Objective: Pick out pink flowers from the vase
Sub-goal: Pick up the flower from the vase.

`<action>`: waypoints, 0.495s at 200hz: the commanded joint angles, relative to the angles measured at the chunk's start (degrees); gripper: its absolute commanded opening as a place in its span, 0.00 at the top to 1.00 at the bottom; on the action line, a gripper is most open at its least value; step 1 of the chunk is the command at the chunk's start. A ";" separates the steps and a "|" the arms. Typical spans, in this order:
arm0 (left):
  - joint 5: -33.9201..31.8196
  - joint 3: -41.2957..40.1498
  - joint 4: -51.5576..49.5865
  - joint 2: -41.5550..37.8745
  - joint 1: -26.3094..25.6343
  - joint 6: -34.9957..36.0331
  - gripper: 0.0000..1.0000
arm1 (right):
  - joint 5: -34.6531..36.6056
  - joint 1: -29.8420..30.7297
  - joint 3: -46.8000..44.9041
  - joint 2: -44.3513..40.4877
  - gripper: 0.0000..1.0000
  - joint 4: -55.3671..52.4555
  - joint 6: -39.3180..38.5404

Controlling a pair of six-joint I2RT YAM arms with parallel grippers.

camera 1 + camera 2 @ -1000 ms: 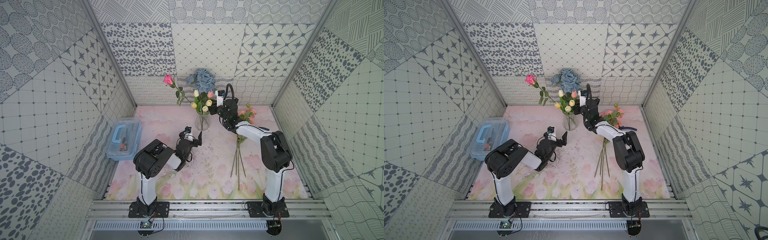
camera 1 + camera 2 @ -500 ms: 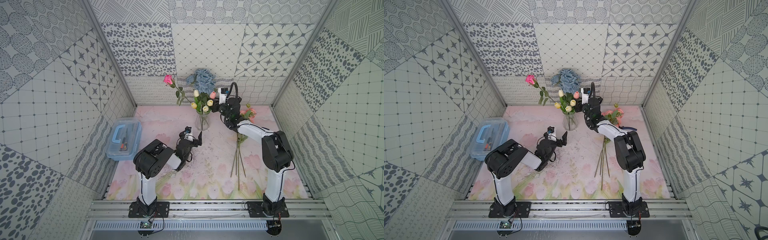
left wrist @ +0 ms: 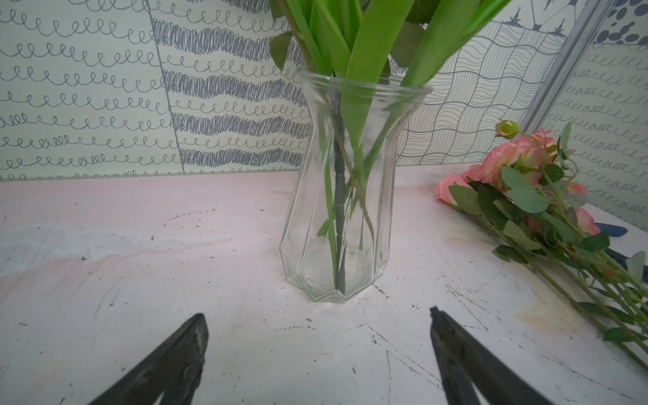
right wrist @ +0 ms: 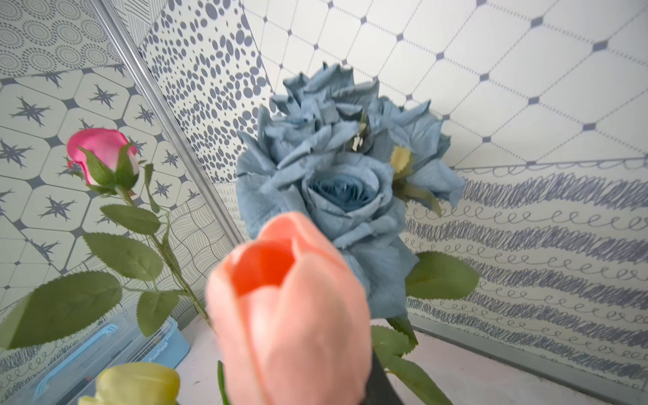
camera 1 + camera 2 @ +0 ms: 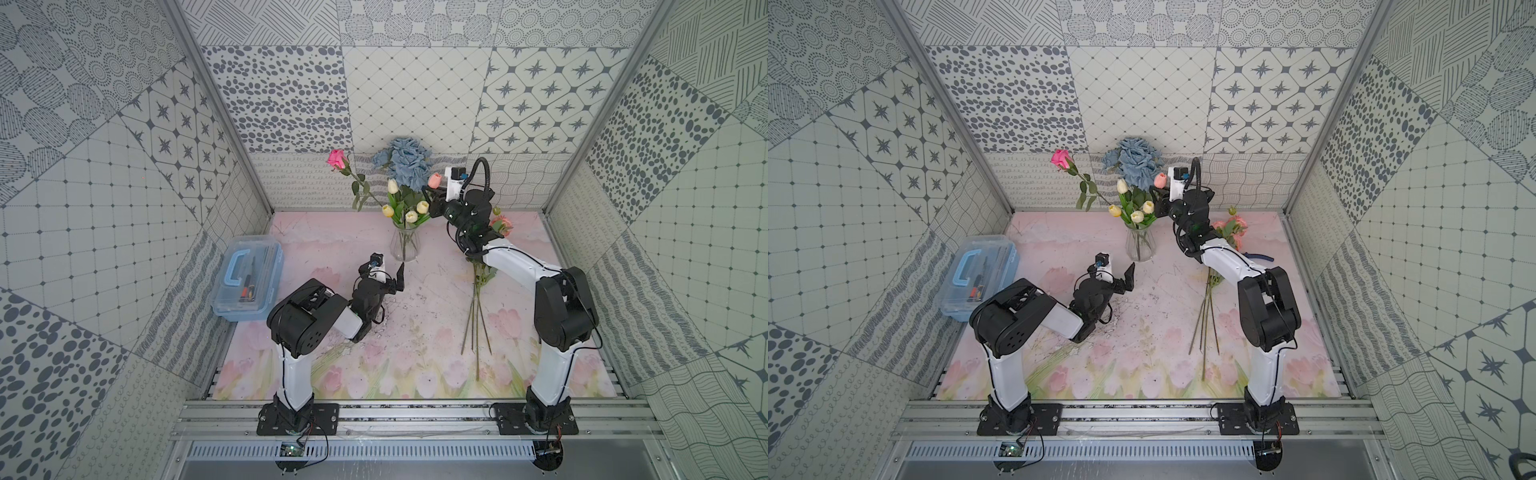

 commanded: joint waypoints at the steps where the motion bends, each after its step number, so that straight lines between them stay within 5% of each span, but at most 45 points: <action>1: 0.56 0.87 1.31 0.31 -0.47 -0.31 0.01 | -0.78 -0.71 -0.85 -3.54 0.77 3.39 -1.23; 99: 1.01 0.51 1.00 -0.74 -0.85 -0.34 0.01 | 1.21 -4.19 -6.68 -19.61 0.79 0.04 -5.70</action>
